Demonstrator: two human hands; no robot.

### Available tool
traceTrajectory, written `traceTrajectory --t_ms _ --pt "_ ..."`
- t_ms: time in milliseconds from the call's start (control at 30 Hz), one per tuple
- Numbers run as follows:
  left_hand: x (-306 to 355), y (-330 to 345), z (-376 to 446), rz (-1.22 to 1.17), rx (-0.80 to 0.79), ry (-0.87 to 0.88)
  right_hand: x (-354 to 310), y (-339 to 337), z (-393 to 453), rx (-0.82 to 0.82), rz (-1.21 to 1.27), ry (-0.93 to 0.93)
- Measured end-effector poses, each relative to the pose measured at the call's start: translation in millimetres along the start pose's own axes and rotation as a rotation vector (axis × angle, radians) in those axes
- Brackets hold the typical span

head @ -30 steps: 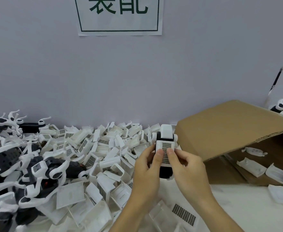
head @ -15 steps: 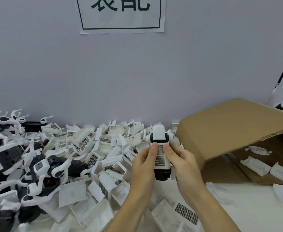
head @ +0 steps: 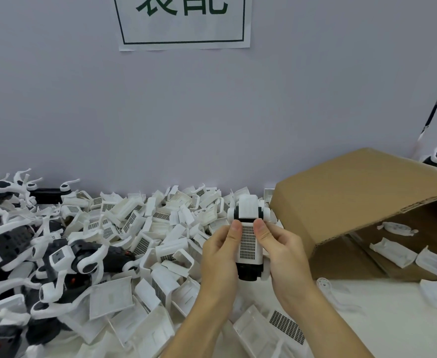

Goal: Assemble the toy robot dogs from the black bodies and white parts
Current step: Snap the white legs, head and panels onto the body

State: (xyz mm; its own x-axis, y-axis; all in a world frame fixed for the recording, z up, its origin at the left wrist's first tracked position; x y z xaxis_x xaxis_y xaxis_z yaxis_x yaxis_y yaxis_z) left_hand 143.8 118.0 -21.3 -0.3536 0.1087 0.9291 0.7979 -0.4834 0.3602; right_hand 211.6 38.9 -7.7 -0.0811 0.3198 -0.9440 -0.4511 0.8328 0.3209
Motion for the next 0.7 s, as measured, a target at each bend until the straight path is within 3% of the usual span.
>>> traceTrajectory --t_ms 533,700 --pt "3.6 2.2 0.0 0.029 0.041 0.038 -0.7 3.4 0.3 0.004 0.015 -0.062" --pt "1.3 0.1 2.3 0.04 0.052 0.055 -2.7 -2.9 4.1 -0.099 -0.046 -0.069"
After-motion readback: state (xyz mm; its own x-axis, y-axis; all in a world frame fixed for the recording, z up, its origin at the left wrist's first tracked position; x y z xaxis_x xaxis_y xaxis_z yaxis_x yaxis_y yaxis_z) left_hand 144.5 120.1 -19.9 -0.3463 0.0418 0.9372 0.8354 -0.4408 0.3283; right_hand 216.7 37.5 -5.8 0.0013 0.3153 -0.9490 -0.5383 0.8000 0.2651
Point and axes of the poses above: each hand's wrist, its own z-axis towards the middle knuckle, its own y-axis out of the palm, x = y × z, the point moved 3 cm from there along z, towards the middle knuckle, and after that the axes turned 13 degrees about x, right-handed, at the moved point
